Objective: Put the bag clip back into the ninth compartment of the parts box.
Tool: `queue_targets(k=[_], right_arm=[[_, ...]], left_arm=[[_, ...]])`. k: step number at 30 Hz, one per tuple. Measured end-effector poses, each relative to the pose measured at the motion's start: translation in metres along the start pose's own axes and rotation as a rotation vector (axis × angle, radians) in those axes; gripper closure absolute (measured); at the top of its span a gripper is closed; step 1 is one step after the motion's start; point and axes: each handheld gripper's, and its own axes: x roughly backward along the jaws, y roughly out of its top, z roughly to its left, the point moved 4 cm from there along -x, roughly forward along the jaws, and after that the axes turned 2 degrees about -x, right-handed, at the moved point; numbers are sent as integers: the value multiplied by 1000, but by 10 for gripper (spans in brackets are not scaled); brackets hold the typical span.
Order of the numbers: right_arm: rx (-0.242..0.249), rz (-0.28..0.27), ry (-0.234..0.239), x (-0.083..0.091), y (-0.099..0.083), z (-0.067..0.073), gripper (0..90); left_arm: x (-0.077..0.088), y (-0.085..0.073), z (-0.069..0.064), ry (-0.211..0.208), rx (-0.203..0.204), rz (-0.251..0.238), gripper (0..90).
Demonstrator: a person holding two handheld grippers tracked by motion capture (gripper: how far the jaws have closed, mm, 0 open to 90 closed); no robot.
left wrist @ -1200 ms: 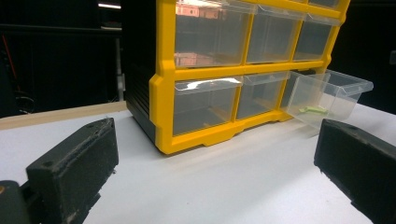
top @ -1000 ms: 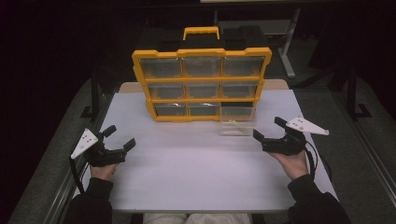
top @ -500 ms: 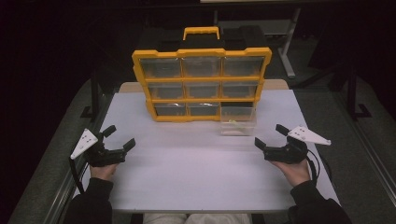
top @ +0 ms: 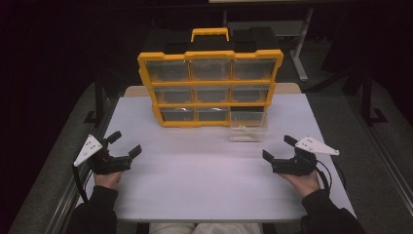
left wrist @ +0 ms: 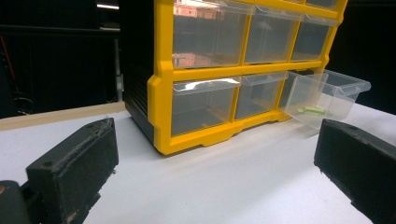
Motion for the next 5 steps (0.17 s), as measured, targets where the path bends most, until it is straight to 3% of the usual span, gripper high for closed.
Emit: queue_targets(k=[5], right_arm=[[-5, 1, -1, -1, -1, 0, 0]], left_arm=[[-2, 0, -2, -8, -7, 5, 0]])
